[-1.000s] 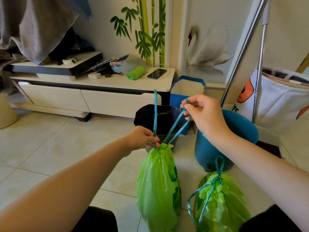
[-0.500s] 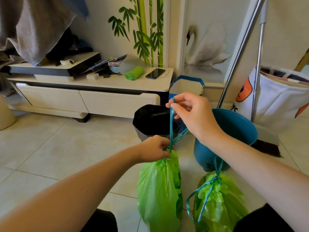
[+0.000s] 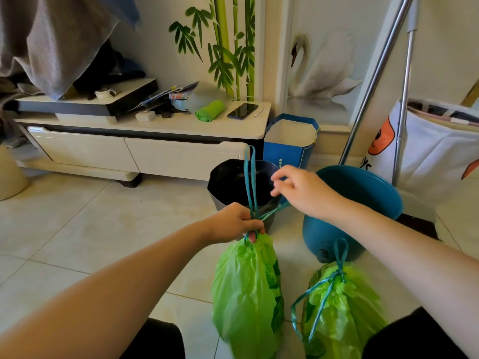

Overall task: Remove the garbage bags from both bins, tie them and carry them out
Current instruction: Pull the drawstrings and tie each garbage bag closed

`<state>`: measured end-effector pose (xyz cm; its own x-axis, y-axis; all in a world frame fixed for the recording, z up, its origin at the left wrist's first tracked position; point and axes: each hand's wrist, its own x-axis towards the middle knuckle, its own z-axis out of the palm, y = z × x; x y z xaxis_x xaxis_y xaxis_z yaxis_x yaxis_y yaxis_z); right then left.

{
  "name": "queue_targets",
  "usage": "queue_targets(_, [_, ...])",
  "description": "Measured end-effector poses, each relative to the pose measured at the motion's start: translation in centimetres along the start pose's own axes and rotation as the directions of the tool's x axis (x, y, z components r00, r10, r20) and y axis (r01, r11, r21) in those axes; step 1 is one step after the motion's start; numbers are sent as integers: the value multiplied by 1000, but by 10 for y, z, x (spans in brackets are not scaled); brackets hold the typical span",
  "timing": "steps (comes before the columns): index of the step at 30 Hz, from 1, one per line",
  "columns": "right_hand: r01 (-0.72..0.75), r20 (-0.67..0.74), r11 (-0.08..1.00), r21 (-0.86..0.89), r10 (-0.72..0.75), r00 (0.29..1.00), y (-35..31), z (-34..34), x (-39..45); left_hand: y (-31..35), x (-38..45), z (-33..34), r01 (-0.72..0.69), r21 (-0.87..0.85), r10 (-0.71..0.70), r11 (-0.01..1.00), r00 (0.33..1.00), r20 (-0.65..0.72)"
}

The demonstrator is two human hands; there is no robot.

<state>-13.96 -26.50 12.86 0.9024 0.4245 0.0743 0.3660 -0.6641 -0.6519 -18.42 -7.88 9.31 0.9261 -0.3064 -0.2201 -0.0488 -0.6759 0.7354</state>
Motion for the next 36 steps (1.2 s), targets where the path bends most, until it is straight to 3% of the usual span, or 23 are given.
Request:
queue_targets(4, [66,231,987,-149,-31,972,8,9,-5,-5,-2,-5,63,-87,-64,994,998,-3])
queue_targets(8, [174,316,960,-218,-99,944,4,10,-2,-7,-1,-9,171,-211,-173,962,985,9])
queue_targets(10, [160,368,967,-197,-79,927,2,8,-1,-8,-1,-10,217,-316,-227,924,974,4])
queue_targets(12, [110,494,986,-127,-33,869,0,9,-3,-10,-1,-10,229,-407,-250,884,968,1])
queue_targets(15, [-9,657,999,-51,40,753,-3,13,-6,-13,0,-12,218,-406,-232,888,973,13])
queue_targets(16, [-65,665,997,-50,82,743,-1,15,-5,-14,0,-14,209,-378,-220,902,975,14])
queue_targets(18, [-169,597,985,-19,147,789,6,19,-3,-16,-1,-16,183,-318,-188,930,982,16])
queue_targets(22, [-100,375,993,59,70,925,21,35,2,-16,-4,-18,86,-153,-101,984,991,-93])
queue_targets(27, [-113,347,972,205,36,937,17,58,8,-16,-5,-19,-17,-16,14,1000,984,-176])
queue_targets(31, [-54,298,979,196,-7,955,9,72,11,-17,-5,-18,-56,71,68,996,979,-195])
queue_targets(36, [-85,314,983,161,31,949,1,78,14,-25,-3,-18,-39,182,90,983,954,-285])
